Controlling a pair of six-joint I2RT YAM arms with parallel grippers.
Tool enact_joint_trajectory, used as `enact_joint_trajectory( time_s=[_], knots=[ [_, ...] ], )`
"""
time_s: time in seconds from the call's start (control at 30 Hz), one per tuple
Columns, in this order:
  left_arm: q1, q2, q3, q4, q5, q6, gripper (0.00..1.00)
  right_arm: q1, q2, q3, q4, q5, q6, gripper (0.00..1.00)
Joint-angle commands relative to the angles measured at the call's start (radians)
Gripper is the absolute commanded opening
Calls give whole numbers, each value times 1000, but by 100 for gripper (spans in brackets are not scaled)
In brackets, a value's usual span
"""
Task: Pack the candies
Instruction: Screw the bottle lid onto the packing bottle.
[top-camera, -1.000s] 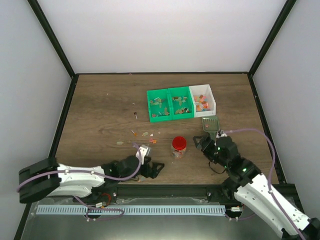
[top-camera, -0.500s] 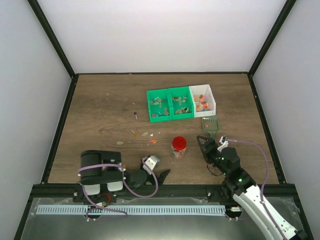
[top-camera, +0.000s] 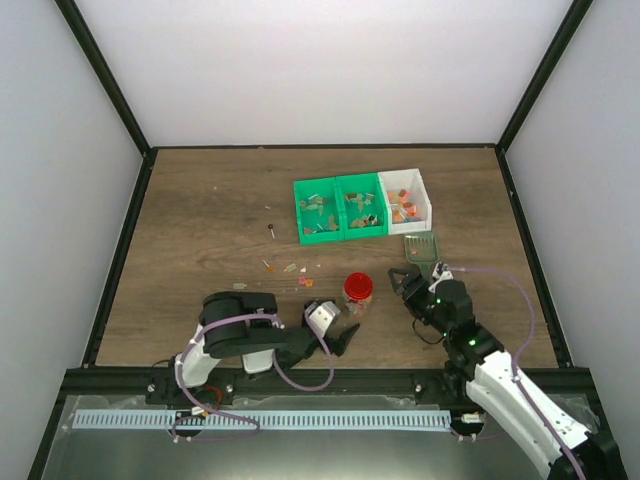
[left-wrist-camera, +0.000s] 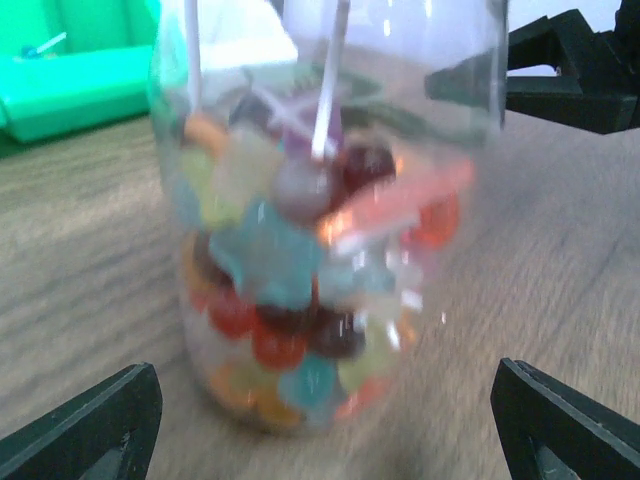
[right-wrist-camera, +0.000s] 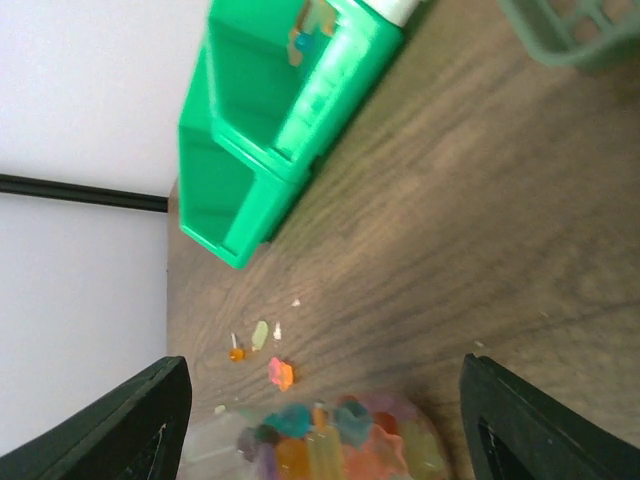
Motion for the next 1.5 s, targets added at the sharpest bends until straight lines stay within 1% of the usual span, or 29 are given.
enact_joint_trajectory(
  time_s=[0.0,0.13,0.23,0.3,0.47,0.57,0.67,0.83,0.87,1.0,1.1,1.27,1.47],
  knots=[
    [51,14,68,46,70,52,92,-11,14,97,-14,23,-109,75],
    [104,25,107,48,148,66,91,-20,-4,108,-26,20,-124,75],
    [121,25,147,9,184,90,90,-27,10,109,-11,0,-125,75],
    [128,26,167,-12,201,102,88,-28,28,118,4,-16,-126,71],
    [138,12,186,-29,233,114,83,-27,86,163,33,-57,-170,67],
    [141,3,194,-45,249,115,80,-28,142,193,52,-112,-202,63],
    [141,2,198,-46,255,116,79,-29,192,211,76,-154,-219,51],
    [142,8,180,-13,257,105,78,-28,208,226,74,-174,-253,27],
    [142,10,173,-2,258,103,78,-28,215,228,83,-190,-266,23],
    [142,13,159,19,283,103,79,-27,279,258,100,-302,-323,15],
    [146,11,149,22,311,102,79,-28,306,264,125,-370,-358,14],
    [171,9,127,44,391,83,79,-28,302,274,75,-397,-416,15],
    [177,1,120,31,390,92,79,-28,279,237,80,-454,-421,16]
  ],
)
